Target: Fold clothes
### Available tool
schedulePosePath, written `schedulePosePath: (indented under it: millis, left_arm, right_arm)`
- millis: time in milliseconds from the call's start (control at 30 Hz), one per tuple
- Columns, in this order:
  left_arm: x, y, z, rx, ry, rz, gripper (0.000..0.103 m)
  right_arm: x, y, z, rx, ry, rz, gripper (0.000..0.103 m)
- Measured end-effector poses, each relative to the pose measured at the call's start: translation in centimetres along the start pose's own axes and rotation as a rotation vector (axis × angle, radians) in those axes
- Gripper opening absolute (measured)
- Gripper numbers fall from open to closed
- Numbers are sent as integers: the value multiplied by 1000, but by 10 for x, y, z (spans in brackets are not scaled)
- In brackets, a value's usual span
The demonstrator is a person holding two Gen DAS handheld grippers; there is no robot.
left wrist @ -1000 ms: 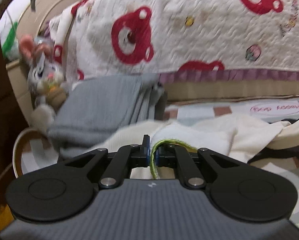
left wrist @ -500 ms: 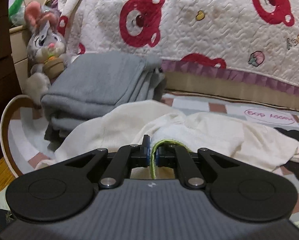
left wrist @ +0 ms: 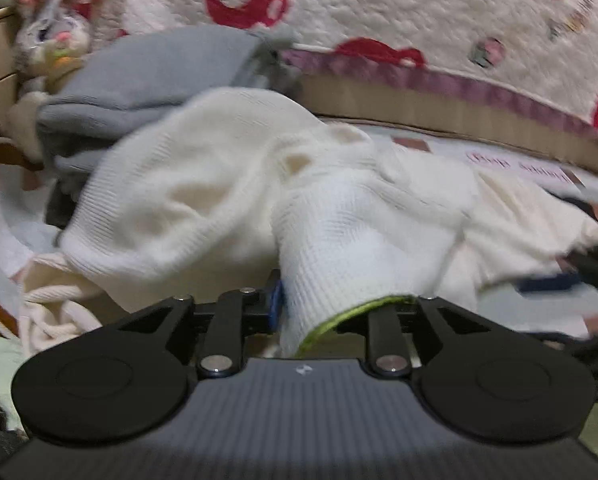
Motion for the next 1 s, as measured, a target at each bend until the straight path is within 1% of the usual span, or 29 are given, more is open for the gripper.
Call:
schedulePosePath:
  millis: [67,100,133,167,200,233,267,300,333,367,400,433,467,500,533,600,633,667,700,733,833,900,1000]
  left_arm:
    - [3,1,4,14,-18,5,39]
    - [2,0,4,19,-16,4,43]
    - [1,-2,3,23,-6,-1,45]
    - [-1,-5,2,30,11,-3,55]
    - [-3,-9,1,33,36,-3,63]
    - [-4,-14,1,22,51,-1,63]
    - [-5,-19,0,25,66,4,63]
    - [-5,-20,-1,46,79,12,62]
    - [-5,-20,-1,61,86,18,59]
    - [-5,-18,-3,81,94,33,40]
    - [-4,-15,-5,95,105,54,17]
    - [-2,-12,-7,86,116,74,14]
    - [2,-9,-8,84,120,105,13]
    - [9,-4,-10,93,112,155,13]
    - [19,1,-10,100,89,188,13]
    - [45,3,-8,108,-8,194,13]
    - [62,3,-5,120,-57,194,12]
    - [78,5,-3,140,-92,210,12]
    - [93,7,-1,156,-115,233,9]
    - [107,10,0,171,-132,254,8]
    - [142,21,4,205,-176,312,8]
    - [162,34,4,227,-216,350,8]
    - [183,61,-4,274,-247,397,6]
  right_arm:
    - [-6,-17,-9,2,29,28,74]
    - [-6,-28,-13,10,58,62,79]
    - [-4,-38,-17,19,89,98,81]
    - [4,-51,-19,14,104,168,81]
    - [12,-59,-21,9,98,219,81]
    - [19,-61,-24,18,61,211,80]
    - [27,-63,-27,28,21,197,74]
    - [31,-59,-29,44,-35,140,48]
    - [35,-54,-31,60,-92,77,34]
    - [40,-48,-32,67,-141,43,26]
    - [45,-41,-32,73,-188,11,22]
    - [50,-27,-30,97,-233,-9,19]
    - [57,-12,-28,122,-277,-28,18]
    - [64,2,-19,133,-308,-13,18]
    - [71,15,-9,142,-338,5,18]
    - [85,42,11,159,-397,43,17]
    - [92,56,22,168,-427,61,17]
    - [99,70,32,177,-456,80,17]
    - [106,84,42,186,-486,99,17]
    - [113,97,53,195,-515,117,17]
    - [134,139,85,221,-604,174,17]
    - [146,164,96,247,-634,200,17]
    - [150,198,102,285,-621,238,16]
Point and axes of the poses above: each gripper's, at about its wrist camera, not at the fingertips, and y roughly against the way its jaws point, x to its right, z to its underside, the point moved 10 cm from there along -y, roughly the way its jaws point, and after that the axes turned 13 degrees about -x, right-handed, at the moved point
